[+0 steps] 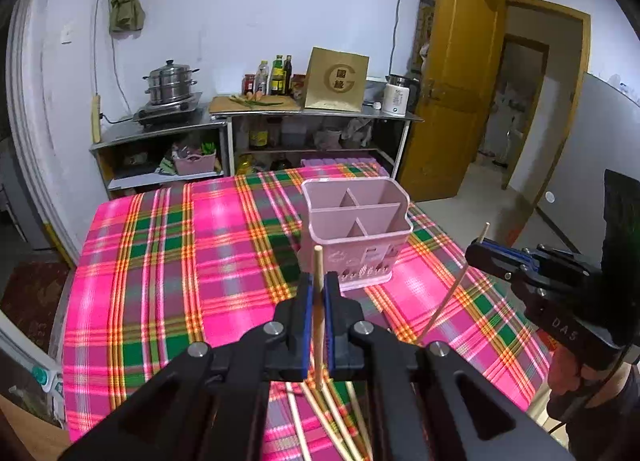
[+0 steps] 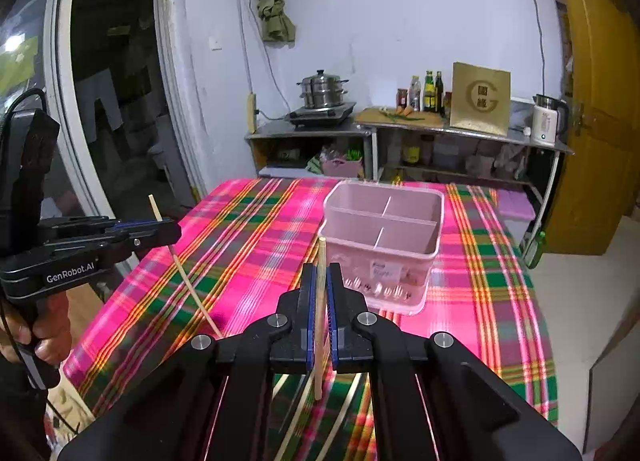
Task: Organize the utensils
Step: 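Carry the chopsticks to the pink basket and lower them in with both tools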
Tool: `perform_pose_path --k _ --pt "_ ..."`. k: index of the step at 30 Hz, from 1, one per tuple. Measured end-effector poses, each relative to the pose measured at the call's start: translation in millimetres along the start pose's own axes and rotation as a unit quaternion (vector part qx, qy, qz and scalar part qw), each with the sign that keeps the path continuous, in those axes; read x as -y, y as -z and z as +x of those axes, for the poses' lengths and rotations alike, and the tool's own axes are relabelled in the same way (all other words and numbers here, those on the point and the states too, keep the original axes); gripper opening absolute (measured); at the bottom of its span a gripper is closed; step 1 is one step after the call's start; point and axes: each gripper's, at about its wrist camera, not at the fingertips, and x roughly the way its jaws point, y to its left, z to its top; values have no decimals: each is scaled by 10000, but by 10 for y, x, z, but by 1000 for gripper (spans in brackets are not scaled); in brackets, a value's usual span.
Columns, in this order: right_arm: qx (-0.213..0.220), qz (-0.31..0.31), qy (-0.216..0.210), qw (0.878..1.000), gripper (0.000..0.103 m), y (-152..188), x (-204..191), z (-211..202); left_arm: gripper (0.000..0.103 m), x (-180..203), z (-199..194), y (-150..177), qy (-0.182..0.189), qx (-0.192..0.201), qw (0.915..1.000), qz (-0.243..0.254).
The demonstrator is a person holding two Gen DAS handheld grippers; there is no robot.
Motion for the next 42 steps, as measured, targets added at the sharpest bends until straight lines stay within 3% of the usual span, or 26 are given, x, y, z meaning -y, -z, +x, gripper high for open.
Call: perform_pose_path --k 18,28,34,42 --pt "718 187 72 9972 5 -893 359 243 6 73 470 -949 197 376 9991 16" --pt "746 154 157 9970 5 -1085 452 580 6 35 755 -1250 277 473 9985 -20" --pt "636 211 134 9977 5 -1066 525 835 6 8 969 -1261 255 416 9988 -4" --pt "217 268 122 9993 5 -791 610 1299 6 -48 1376 -1016 222 46 9997 49"
